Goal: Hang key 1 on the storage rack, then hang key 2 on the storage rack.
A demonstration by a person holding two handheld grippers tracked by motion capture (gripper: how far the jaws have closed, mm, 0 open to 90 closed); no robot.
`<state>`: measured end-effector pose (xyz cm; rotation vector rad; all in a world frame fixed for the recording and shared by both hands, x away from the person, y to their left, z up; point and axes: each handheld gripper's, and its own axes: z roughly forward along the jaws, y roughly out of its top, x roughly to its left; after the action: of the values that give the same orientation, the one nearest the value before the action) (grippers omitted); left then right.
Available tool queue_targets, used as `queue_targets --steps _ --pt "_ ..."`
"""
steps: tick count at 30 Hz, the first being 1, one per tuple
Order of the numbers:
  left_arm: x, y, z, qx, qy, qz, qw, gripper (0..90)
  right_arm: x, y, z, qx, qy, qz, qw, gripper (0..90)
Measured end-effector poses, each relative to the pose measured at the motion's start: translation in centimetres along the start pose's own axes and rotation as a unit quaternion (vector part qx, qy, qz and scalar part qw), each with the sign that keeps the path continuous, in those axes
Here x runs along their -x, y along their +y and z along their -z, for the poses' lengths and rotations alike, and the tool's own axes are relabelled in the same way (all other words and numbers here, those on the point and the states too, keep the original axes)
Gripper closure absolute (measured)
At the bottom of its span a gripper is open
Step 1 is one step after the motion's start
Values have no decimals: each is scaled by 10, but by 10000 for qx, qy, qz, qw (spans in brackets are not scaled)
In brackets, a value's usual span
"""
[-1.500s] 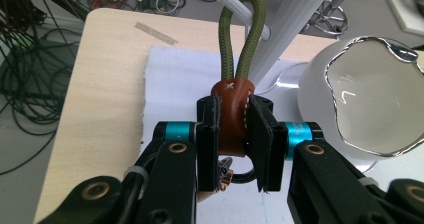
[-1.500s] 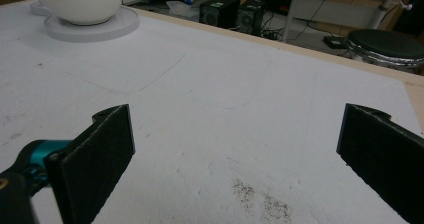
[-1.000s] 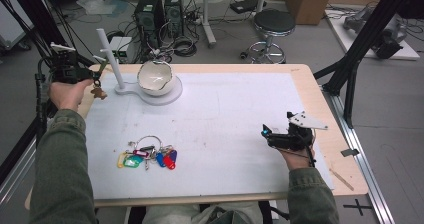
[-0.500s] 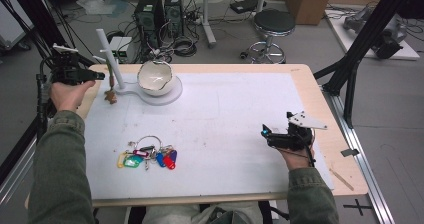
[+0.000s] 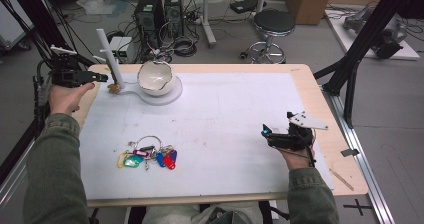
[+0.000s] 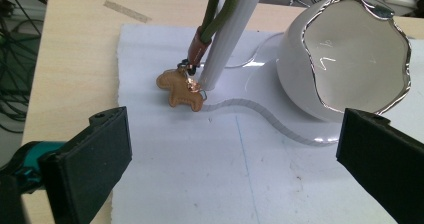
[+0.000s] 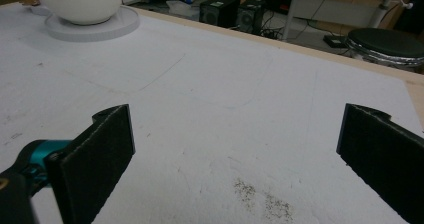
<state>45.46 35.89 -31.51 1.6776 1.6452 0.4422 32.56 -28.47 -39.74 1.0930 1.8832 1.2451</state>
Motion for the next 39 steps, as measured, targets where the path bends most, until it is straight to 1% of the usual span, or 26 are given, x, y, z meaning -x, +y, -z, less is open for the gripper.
queue_targets --steps 1,3,4,6,9,11,14,20,22,25,27,30,33,39 --pt "1 0 1 33 -68 -65 10000 16 0 0 0 2 1 -7 10000 9" --pt "5 -1 3 129 -19 -147 9998 16 0 0 0 -1 -2 -7 10000 9" --pt "7 -1 4 135 -37 -177 9997 16 -1 0 0 -5 -8 -9 10000 9" --pt "11 -3 5 144 -7 -252 9996 16 0 0 0 3 -1 5 10000 9" --pt "15 -7 7 192 -156 -248 9994 18 0 0 1 1 -8 0 10000 9" --pt "17 -12 9 226 -159 -270 9993 18 0 0 1 -1 -7 -7 10000 9" --pt "15 -19 9 216 -218 -216 9993 18 0 0 1 6 -3 -2 10000 9" --pt "13 -31 12 269 -227 -211 9992 18 0 0 1 7 -5 14 10000 9" --pt "16 -33 13 250 -218 -285 9990 18 0 0 1 9 -8 19 10000 9" --pt "21 -34 17 341 -307 -352 9983 18 -1 0 1 -1 -10 10 10000 9" --pt "25 -36 20 373 -321 -418 9979 18 0 0 0 0 -8 9 10000 9" --pt "29 -38 23 396 -371 -470 9974 18 0 0 0 3 -13 0 10000 9" --pt "33 -41 26 414 -471 -509 9967 18 0 0 0 2 -4 -13 10000 9" --pt "41 -48 29 422 -538 -629 9957 19 0 0 0 11 -8 0 10000 9"
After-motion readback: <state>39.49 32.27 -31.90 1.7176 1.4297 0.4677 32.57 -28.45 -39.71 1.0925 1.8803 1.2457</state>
